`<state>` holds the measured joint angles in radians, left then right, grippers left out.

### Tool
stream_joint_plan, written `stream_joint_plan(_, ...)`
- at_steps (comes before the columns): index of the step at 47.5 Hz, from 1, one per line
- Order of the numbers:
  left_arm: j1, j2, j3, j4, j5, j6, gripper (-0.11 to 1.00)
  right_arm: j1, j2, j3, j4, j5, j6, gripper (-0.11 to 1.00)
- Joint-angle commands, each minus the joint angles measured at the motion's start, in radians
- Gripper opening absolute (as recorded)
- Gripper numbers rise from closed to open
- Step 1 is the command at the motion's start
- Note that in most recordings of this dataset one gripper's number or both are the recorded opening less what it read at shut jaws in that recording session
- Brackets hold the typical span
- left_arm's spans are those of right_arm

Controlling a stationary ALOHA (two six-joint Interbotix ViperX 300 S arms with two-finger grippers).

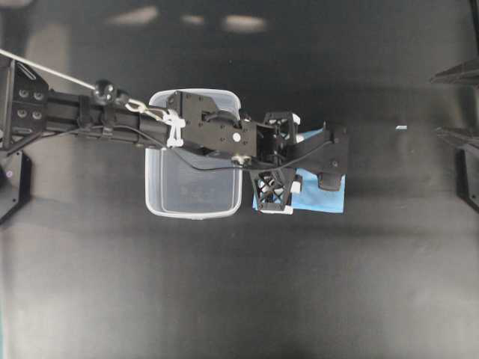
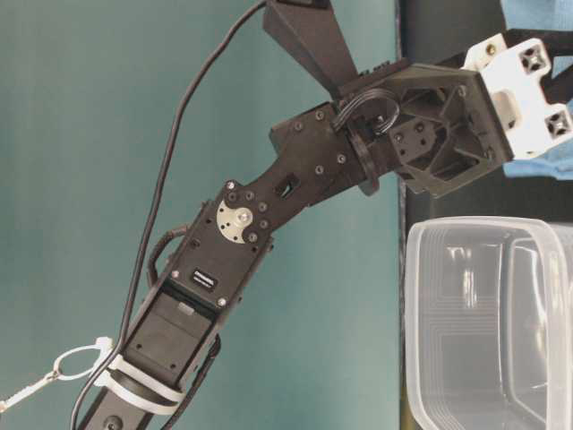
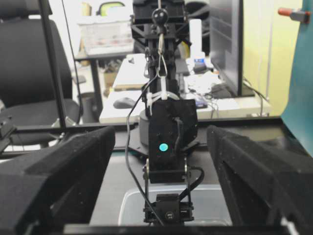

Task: Place the blue towel into the container with the left arm.
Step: 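Lift the towel and carry it left over the clear container, then lower the towel into the container and open the left gripper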

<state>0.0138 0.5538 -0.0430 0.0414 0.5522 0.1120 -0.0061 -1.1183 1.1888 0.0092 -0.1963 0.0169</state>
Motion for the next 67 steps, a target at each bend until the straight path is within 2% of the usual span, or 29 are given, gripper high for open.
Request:
stream_joint_plan(1, 0.011, -0.028, -0.018, 0.005, 0.002, -0.002, 0.14, 0.002, 0.005, -0.017, 0.003, -0.003, 0.003, 0.74)
stream_joint_plan(4, 0.014, -0.058, -0.031, 0.005, 0.002, -0.002, 0.06, 0.002, 0.005, -0.015, 0.003, -0.003, 0.003, 0.74)
stream_joint_plan(11, 0.017, -0.169, -0.051, 0.005, 0.040, -0.002, 0.06, 0.002, 0.003, -0.015, 0.003, -0.003, 0.002, 0.74)
stream_joint_plan(19, 0.021, -0.327, -0.035, 0.003, 0.160, -0.005, 0.06, 0.002, 0.003, -0.014, 0.003, -0.003, 0.002, 0.74)
stream_joint_plan(24, 0.031, -0.433, 0.028, 0.003, 0.250, -0.018, 0.06, 0.002, 0.003, -0.012, 0.003, -0.003, 0.002, 0.74)
stream_joint_plan(28, 0.032, -0.520, 0.112, 0.005, 0.276, -0.021, 0.06, 0.002, 0.003, -0.012, 0.003, -0.003, 0.002, 0.74)
stream_joint_plan(38, 0.026, -0.695, 0.336, 0.005, 0.222, -0.040, 0.06, 0.002, 0.003, -0.012, 0.003, -0.003, 0.003, 0.74)
stream_joint_plan(46, 0.025, -0.765, 0.456, 0.003, 0.164, -0.063, 0.06, 0.002, 0.003, -0.011, 0.003, -0.002, 0.003, 0.74)
stream_joint_plan(67, 0.035, -0.749, 0.572, 0.003, 0.060, -0.077, 0.06, 0.002, 0.002, -0.005, 0.003, -0.005, 0.003, 0.74)
